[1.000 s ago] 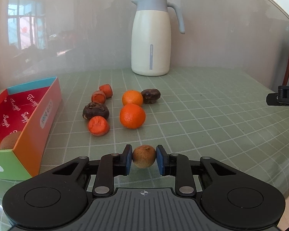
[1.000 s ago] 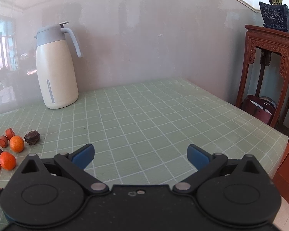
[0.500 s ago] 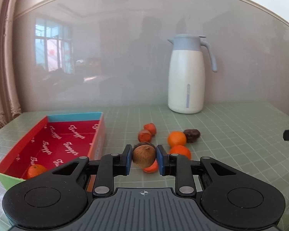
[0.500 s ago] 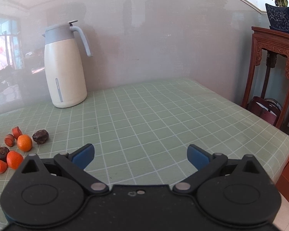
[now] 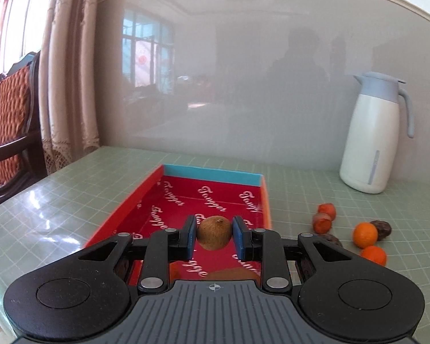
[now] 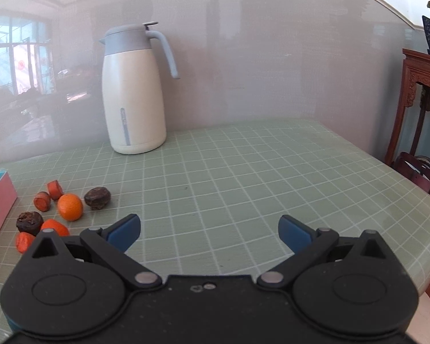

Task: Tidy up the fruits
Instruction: 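Carry the longan into the red box and open the left gripper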

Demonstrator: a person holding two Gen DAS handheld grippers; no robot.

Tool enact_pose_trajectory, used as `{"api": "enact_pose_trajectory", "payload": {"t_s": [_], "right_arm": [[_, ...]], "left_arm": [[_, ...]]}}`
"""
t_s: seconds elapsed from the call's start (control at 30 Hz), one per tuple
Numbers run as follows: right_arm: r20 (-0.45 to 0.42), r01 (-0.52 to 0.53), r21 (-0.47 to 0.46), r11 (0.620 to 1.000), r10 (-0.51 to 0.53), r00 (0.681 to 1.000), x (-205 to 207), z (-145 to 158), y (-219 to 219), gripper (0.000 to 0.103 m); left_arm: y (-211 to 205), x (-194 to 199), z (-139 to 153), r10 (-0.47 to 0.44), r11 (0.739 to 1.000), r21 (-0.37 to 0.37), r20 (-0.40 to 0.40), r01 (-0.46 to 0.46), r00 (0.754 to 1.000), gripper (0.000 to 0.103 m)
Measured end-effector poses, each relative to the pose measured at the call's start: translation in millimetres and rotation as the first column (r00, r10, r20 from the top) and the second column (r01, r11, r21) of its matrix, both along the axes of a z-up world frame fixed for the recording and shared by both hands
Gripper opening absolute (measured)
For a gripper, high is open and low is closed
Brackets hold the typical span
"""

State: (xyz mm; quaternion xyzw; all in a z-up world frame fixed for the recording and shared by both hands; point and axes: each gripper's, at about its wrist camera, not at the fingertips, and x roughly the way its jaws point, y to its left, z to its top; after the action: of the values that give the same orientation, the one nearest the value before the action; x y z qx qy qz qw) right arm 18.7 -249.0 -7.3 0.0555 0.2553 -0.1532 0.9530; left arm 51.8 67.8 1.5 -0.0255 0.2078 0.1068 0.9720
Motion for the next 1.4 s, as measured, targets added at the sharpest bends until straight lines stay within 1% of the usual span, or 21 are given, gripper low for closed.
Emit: {"api": "enact_pose_trajectory", "payload": {"t_s": [0.1,0.27,0.43,0.6,0.77,1.0,1.13,1.2,1.23,1.27,1.3,1.4], "right_arm": [[-0.003,-0.021,0.000,1.000,0.021,1.000,5.1,0.1,8.4,0.103],[-0.005,-0.048,0.001,0.999,0.048,0.999,12.1,-0.3,21.5,0.103],[-0.005,-0.069,0.006,0.998,0.069,0.998,15.2,-0.7,32.2,0.103],[-0.011,-0.095,0.004,0.995,0.095,0.995,21.5,-2.6,44.2,0.103],[-0.020,-0.115,0.005,0.993,0.115,0.993,27.1,-5.0,54.2,0.103],[-0.027,-0.131,0.011,0.991,0.131,0.991,30.8,-7.1,60.6,0.103],[-0.034,-0.137,0.011,0.991,0.137,0.990,32.2,-8.5,63.8,0.103],[-0.038,-0.140,0.011,0.990,0.140,0.989,32.7,-9.4,65.4,0.103],[-0.039,-0.141,0.010,0.990,0.141,0.989,33.1,-10.0,66.0,0.103],[-0.040,-0.142,0.009,0.990,0.142,0.989,33.2,-10.3,67.1,0.103],[-0.041,-0.144,0.009,0.990,0.144,0.989,33.3,-10.4,67.6,0.103],[-0.042,-0.145,0.009,0.989,0.145,0.988,34.1,-11.0,68.9,0.103]], "left_arm": [[18.6,6.2,-4.4,0.044,0.999,-0.017,-0.023,-0.044,0.999,0.027],[38.8,14.3,-10.6,0.084,0.996,-0.004,-0.058,-0.085,0.995,0.027],[56.6,28.1,-12.5,0.135,0.991,0.008,-0.074,-0.135,0.988,0.027],[64.3,37.1,-19.6,0.138,0.989,-0.026,-0.128,-0.143,0.982,0.027],[68.0,40.4,-24.5,0.149,0.987,-0.039,-0.158,-0.156,0.976,0.027],[66.2,41.7,-25.5,0.149,0.988,-0.014,-0.170,-0.153,0.974,0.028],[68.0,40.7,-24.5,0.144,0.988,-0.032,-0.170,-0.152,0.975,0.029],[67.8,40.0,-24.3,0.136,0.989,-0.033,-0.169,-0.144,0.976,0.035],[66.4,39.4,-23.7,0.131,0.990,-0.030,-0.166,-0.138,0.977,0.047],[64.9,38.8,-23.4,0.113,0.992,-0.037,-0.164,-0.121,0.980,0.057],[63.1,38.8,-23.4,0.102,0.993,-0.040,-0.163,-0.110,0.981,0.060],[55.4,35.8,-21.6,0.111,0.994,-0.009,-0.147,-0.113,0.983,0.067]]}}
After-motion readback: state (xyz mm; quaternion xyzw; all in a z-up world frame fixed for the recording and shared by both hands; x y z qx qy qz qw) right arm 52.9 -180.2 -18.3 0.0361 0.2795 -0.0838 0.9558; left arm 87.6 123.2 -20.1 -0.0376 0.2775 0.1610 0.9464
